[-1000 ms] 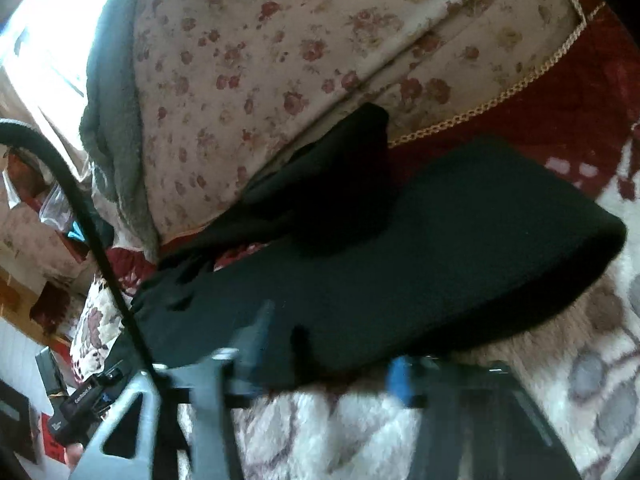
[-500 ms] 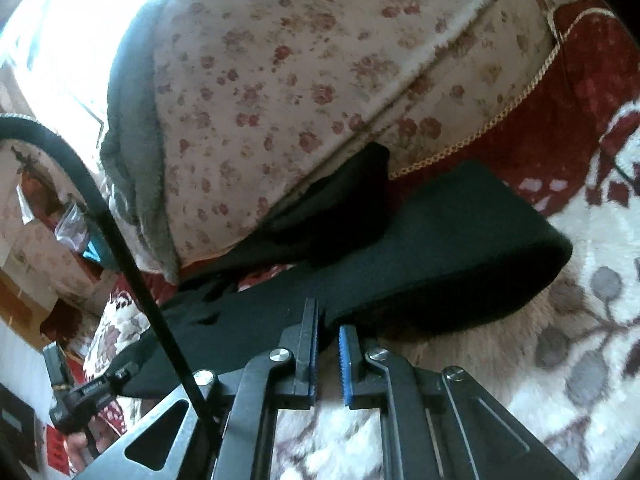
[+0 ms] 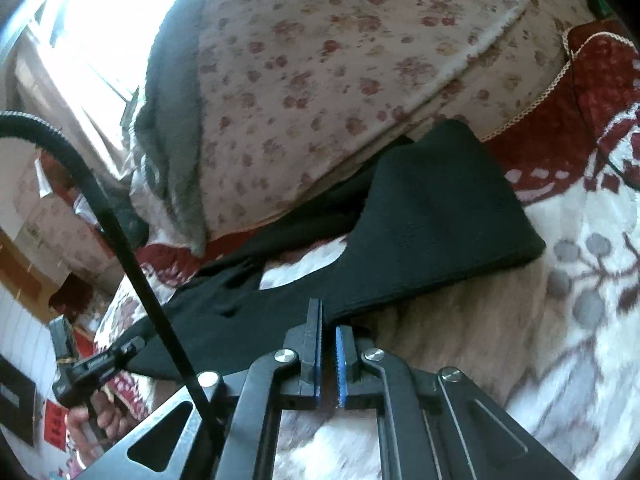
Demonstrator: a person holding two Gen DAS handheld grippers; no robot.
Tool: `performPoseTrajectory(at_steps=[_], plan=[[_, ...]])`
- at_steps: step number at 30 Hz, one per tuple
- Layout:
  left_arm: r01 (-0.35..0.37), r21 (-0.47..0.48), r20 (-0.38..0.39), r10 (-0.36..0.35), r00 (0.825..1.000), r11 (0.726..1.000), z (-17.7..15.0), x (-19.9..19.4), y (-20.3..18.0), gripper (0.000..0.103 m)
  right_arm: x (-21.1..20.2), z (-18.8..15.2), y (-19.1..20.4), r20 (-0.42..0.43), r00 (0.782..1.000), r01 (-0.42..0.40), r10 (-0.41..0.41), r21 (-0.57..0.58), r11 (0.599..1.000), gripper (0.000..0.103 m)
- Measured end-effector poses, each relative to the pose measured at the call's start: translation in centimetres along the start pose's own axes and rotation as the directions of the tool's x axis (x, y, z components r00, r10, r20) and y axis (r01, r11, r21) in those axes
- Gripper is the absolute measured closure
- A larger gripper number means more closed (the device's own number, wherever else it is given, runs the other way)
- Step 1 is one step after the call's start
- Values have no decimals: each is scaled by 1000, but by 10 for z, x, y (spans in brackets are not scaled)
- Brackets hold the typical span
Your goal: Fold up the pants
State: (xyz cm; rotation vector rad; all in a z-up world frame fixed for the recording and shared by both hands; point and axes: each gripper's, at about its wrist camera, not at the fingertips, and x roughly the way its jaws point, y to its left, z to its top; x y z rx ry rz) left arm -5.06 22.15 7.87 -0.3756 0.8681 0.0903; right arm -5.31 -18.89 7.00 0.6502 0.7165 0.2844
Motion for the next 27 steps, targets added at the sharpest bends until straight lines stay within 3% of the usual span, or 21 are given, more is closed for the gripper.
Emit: performPoseTrajectory(at_steps=[10, 14, 17, 22, 24, 26, 27], plan=[[-55, 4, 0, 55, 998, 998, -13, -27, 54, 95, -9, -74, 46, -96, 991, -94, 93, -8, 996, 98], [-77, -20, -28, 76, 997, 997, -25, -12, 67, 95, 14, -94, 43, -153, 984, -95, 97, 20, 995, 98], [-109, -22, -25, 109, 994, 994, -34, -2, 66, 95, 20, -101, 28, -124, 987, -90, 99, 76, 993, 97], [-105, -32, -14, 105, 994, 994, -33, -8, 64, 90, 7, -92, 5, -122, 989, -64, 84, 161, 985, 80], [-116, -25, -10, 115, 993, 993, -32, -16, 64, 83, -7, -88, -5, -103, 991, -67, 88, 188, 980, 71], [-131, -15, 8, 132, 991, 991, -32, -27, 62, 82, -21, -83, -17, -73, 995, -54, 70, 200, 978, 55], [-145, -5, 25, 145, 989, 989, -32, -33, 60, 82, -27, -83, -22, -63, 996, -54, 68, 209, 976, 55]])
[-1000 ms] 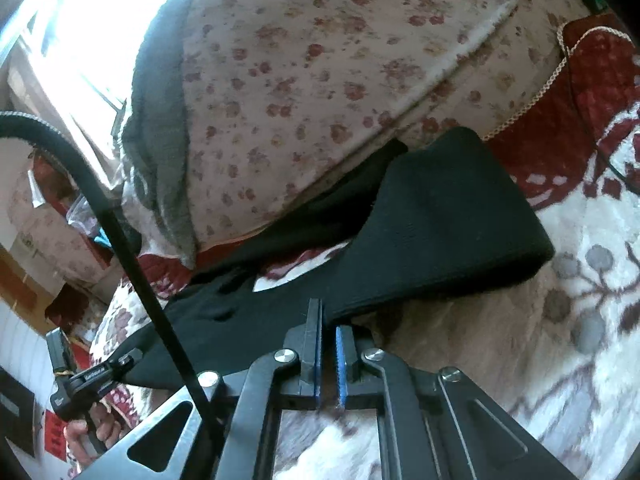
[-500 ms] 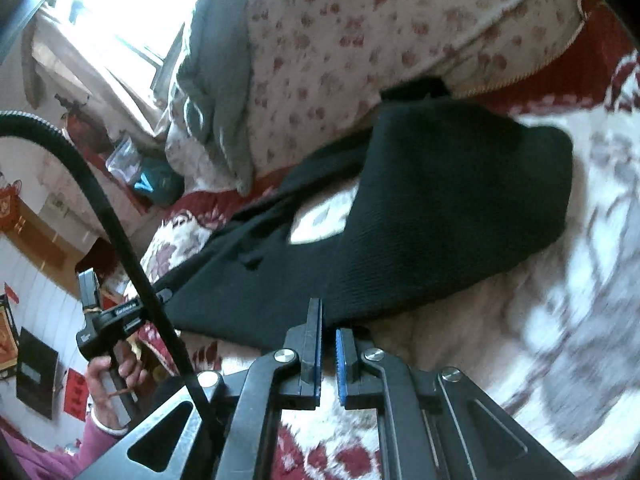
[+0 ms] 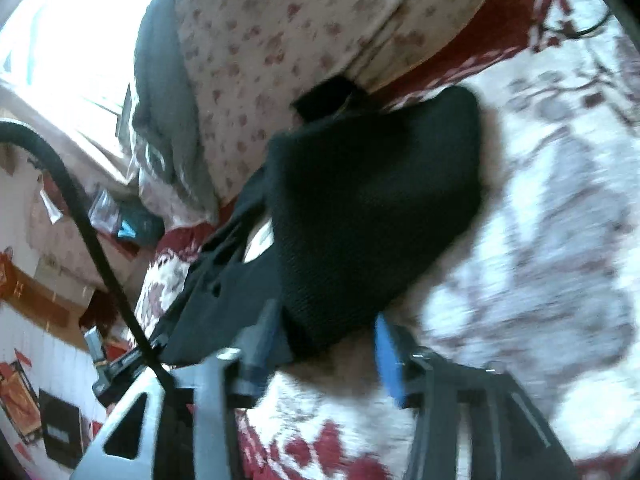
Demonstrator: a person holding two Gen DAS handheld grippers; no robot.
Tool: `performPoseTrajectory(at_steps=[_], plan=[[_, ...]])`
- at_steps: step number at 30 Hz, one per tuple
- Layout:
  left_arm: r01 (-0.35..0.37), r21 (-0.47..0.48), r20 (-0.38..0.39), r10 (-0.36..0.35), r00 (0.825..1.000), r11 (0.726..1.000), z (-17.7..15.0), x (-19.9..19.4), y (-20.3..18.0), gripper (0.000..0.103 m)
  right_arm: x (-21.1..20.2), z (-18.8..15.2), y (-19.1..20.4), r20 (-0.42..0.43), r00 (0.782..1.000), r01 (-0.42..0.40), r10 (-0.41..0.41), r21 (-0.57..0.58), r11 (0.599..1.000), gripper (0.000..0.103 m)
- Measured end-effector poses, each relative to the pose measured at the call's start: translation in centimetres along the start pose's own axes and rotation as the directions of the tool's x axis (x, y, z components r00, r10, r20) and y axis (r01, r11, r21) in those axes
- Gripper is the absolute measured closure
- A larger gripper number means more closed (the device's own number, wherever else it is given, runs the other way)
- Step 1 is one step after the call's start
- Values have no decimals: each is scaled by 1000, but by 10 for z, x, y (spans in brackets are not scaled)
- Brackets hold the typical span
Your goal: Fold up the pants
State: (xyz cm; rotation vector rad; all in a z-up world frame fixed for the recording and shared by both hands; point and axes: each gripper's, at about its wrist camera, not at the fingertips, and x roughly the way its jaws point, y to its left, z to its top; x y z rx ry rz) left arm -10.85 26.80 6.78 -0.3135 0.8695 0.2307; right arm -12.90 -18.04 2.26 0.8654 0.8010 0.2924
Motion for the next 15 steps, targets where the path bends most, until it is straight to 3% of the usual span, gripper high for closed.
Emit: performPoseTrajectory(at_steps=[3, 6, 11, 15], plan=[[-22, 36, 30, 21, 999, 999, -1, -14, -7, 82, -14, 7, -17, 27, 999, -19, 18, 45, 999, 55], [-36, 59, 59, 33, 998, 998, -2, -25, -15, 82, -15, 12, -33, 30, 994, -105, 102, 110, 988, 54], [-37, 22, 81, 35, 996, 999, 1, -37, -13, 82, 1, 26, -41, 52, 978, -207, 201, 163, 965, 53], [-85, 13, 101, 83, 991, 996, 2, -44, -10, 82, 10, 45, -44, 80, 966, -257, 246, 188, 948, 53]])
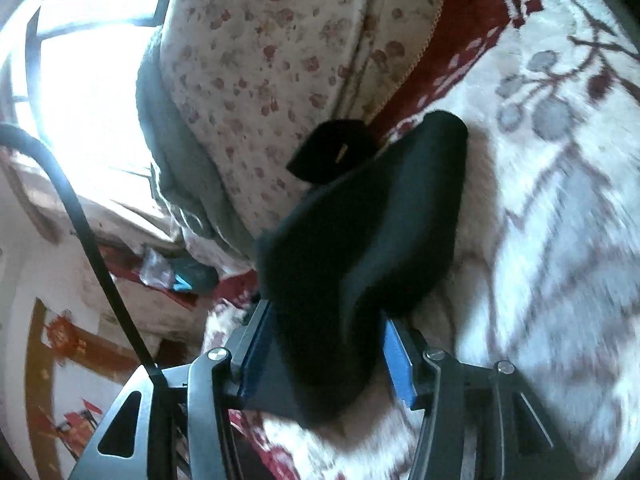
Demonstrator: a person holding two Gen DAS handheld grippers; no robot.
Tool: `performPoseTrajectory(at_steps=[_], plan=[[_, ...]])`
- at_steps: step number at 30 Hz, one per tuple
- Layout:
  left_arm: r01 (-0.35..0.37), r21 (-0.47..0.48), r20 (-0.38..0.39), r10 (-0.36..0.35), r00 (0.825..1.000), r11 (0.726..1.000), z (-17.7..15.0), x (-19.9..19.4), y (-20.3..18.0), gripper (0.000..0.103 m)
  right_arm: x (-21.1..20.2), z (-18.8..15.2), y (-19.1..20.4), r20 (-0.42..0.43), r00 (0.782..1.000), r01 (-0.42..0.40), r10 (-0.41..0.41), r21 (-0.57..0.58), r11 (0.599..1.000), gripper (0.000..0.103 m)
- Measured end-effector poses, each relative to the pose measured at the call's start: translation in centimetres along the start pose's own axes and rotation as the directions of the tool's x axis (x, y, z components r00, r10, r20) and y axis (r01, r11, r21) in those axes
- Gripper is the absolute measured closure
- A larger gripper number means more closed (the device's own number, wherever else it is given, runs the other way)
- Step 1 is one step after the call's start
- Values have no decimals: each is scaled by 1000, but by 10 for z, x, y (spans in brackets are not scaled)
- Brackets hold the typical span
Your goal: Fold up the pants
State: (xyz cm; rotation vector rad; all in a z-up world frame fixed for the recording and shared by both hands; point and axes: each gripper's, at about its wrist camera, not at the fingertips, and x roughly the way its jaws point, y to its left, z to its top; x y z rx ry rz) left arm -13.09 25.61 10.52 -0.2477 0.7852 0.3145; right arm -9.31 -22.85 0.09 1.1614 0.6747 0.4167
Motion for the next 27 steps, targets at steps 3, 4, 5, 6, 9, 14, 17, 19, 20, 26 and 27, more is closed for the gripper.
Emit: performPoseTrajectory(at_steps=[3, 4, 5, 6, 9, 14, 17, 19, 20, 26, 27], plan=[[-50, -3, 49, 50, 998, 999, 1, -11, 6, 82, 1, 13, -3, 41, 999, -10, 9, 22, 1000, 53], [-57, -9, 59, 57, 997, 998, 2, -15, 8, 82, 1, 17, -5, 59, 998, -14, 12, 34, 999, 53], [-55, -10, 60, 55, 997, 998, 3, -16, 8, 82, -1, 20, -7, 87, 996, -19, 14, 49, 999, 53], [-48, -8, 53, 48, 997, 999, 4, -16, 8, 82, -4, 23, -8, 109, 994, -13, 7, 53, 998, 53], [-22, 3, 34, 22, 999, 1000, 6, -13, -1, 82, -16, 34, -3, 202, 975, 86, -89, 21, 996, 53], [64, 50, 17, -65, 998, 997, 4, -9, -33, 82, -29, 43, 4, 161, 945, 288, -285, 7, 958, 52], [133, 96, 4, -134, 991, 986, 0, -6, -63, 82, -46, 43, -1, 202, 929, 313, -310, 16, 950, 48], [184, 143, -27, -182, 983, 973, -6, -1, -89, 82, -44, 49, -11, 185, 936, 298, -300, 42, 954, 47], [205, 165, -42, -201, 979, 965, -8, 2, -103, 82, -38, 52, -17, 155, 945, 282, -288, 62, 957, 47], [318, 215, -143, -292, 946, 924, -24, 23, -164, 82, -14, 67, -10, 112, 969, 220, -220, 14, 975, 47], [331, 220, -161, -300, 940, 918, -27, 28, -174, 82, -6, 70, -9, 86, 969, 232, -232, 11, 973, 47]])
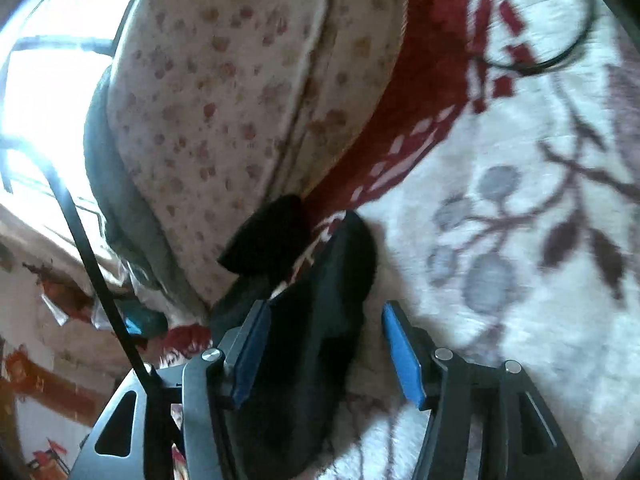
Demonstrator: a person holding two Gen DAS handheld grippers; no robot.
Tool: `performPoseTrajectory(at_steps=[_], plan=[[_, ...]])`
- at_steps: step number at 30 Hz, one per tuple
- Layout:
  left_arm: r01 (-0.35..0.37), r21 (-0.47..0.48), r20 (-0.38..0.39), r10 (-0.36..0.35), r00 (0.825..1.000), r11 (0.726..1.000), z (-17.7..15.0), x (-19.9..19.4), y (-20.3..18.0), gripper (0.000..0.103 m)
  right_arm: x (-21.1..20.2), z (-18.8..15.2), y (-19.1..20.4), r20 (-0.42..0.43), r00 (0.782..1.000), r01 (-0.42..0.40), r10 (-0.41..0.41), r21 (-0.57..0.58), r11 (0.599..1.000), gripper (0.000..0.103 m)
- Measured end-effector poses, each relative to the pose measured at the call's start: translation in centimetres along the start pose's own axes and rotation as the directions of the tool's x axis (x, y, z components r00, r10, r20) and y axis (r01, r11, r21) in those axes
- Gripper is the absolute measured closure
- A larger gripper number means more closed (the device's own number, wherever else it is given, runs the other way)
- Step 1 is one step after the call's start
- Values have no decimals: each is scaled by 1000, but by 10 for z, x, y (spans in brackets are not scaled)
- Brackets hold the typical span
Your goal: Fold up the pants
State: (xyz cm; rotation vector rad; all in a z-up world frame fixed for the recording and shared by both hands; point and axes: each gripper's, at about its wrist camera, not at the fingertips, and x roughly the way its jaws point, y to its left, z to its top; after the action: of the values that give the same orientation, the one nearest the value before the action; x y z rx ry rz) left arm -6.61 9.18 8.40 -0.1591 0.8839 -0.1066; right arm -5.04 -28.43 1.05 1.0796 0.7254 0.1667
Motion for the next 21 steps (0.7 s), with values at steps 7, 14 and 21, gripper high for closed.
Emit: performPoseTrajectory(at_steps=[7, 14, 21], plan=[[34, -23, -106, -36, 994, 999, 0, 36, -14, 82, 20, 6, -3, 16, 999, -43, 43, -18, 999, 87], [6, -32, -116, -9, 993, 999, -7, 36, -1, 82, -25, -12, 0, 162, 987, 33, -21, -72, 997, 89], [-6, -61, -117, -1, 993, 998, -17, 30, 14, 82, -85, -47, 5, 254, 960, 146, -119, -90, 985, 89]])
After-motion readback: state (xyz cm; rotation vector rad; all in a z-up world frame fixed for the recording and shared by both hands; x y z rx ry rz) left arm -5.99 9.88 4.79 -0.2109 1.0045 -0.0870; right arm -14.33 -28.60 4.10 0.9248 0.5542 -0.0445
